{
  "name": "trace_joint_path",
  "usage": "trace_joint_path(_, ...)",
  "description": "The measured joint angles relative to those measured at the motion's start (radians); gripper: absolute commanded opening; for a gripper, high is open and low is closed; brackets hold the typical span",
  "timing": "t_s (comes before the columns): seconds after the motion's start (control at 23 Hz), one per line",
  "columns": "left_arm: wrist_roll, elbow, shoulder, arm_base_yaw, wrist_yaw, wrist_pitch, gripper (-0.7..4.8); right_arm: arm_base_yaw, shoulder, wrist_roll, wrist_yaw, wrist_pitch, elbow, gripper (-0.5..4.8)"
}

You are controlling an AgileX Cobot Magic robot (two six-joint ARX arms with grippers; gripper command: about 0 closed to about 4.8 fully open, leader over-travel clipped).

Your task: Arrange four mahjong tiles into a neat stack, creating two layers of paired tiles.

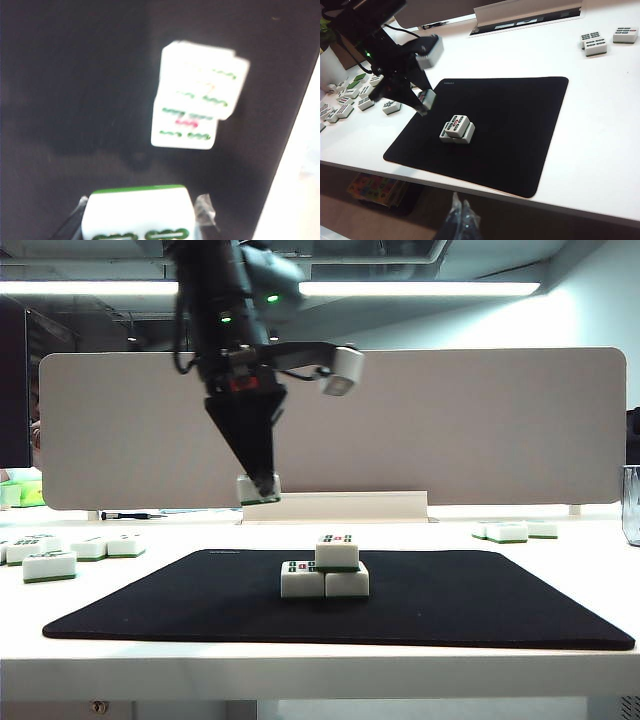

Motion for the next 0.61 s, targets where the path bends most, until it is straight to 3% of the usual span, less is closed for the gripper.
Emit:
trace_joint_path(0.22, 0.028, 0.002, 0.051, -0.046, -0.037, 0.01, 0.74, 0.0, 0.0, 0.0, 0.0, 0.0, 0.0, -0.01)
trace_joint_path(0.61, 0.027, 0.002, 0.111, -0.093, -0.009, 0.016, 0.75, 0.0, 0.0, 0.0, 0.0, 0.0, 0.0, -0.01)
